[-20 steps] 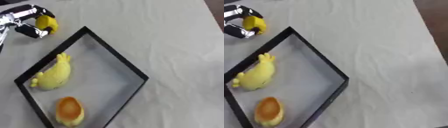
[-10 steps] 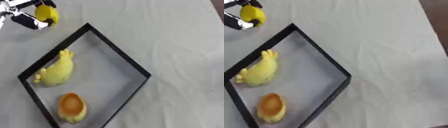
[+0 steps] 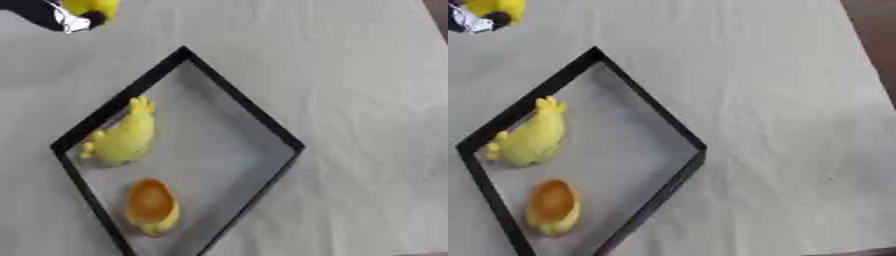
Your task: Pick up objects on the table and place them in the box.
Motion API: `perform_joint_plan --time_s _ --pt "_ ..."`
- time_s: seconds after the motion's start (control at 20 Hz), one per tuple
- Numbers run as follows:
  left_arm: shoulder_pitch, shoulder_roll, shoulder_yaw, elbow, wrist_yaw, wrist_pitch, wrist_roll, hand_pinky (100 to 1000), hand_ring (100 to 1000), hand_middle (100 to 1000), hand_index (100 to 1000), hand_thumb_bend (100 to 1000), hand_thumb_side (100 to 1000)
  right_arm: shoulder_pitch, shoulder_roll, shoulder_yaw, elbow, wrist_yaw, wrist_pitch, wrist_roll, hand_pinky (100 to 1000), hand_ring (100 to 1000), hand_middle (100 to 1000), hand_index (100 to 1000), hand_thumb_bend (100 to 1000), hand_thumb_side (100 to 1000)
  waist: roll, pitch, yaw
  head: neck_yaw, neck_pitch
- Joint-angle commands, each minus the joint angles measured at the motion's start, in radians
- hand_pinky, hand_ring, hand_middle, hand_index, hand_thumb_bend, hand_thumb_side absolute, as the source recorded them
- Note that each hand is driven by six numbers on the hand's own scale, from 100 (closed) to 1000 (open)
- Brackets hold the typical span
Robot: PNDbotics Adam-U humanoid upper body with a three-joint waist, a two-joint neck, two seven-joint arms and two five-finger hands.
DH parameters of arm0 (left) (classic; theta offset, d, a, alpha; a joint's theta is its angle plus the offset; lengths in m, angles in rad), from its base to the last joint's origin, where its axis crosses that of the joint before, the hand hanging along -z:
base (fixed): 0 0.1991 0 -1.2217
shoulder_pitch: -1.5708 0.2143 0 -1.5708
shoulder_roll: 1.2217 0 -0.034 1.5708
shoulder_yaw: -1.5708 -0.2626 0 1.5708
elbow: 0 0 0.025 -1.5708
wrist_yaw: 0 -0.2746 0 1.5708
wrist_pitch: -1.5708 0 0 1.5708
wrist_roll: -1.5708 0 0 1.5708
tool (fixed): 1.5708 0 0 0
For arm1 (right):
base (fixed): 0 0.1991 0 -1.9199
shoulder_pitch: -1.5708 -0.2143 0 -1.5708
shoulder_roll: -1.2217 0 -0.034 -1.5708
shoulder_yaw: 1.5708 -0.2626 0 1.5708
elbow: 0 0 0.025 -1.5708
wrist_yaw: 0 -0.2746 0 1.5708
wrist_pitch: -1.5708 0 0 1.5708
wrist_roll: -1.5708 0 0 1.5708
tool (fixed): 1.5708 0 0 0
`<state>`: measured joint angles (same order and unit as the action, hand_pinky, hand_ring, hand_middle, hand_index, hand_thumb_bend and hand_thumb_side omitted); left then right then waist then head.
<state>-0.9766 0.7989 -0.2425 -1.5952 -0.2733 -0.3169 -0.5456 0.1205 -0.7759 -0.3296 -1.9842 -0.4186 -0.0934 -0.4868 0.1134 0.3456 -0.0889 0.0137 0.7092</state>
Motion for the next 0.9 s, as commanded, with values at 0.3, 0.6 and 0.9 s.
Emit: perform_joint_plan --time_s 0.3,0.6,0.9 --pt "0.039 0.054 -0.098 -0.401 0.057 -0.031 -0.01 639 535 591 768 575 100 0.073 -0.117 -0.075 -0.016 -0.022 -0.061 -0.041 953 1000 665 783 100 543 -0.032 -0.087 0.055 -0.024 0.014" --pt "0.098 0.016 -0.146 -0.405 0.044 -0.022 -0.022 640 529 583 770 479 100 0.126 -0.118 -0.092 -0.016 -0.013 -0.082 -0.055 952 1000 665 783 100 541 -0.034 -0.111 0.081 -0.045 0.037" --pt "0.122 -0.051 -0.186 -0.405 0.045 -0.011 -0.089 640 527 578 771 392 100 0.135 -0.092 -0.088 -0.016 -0.002 -0.073 -0.059 953 1000 663 782 100 545 -0.042 -0.106 0.087 -0.075 0.044"
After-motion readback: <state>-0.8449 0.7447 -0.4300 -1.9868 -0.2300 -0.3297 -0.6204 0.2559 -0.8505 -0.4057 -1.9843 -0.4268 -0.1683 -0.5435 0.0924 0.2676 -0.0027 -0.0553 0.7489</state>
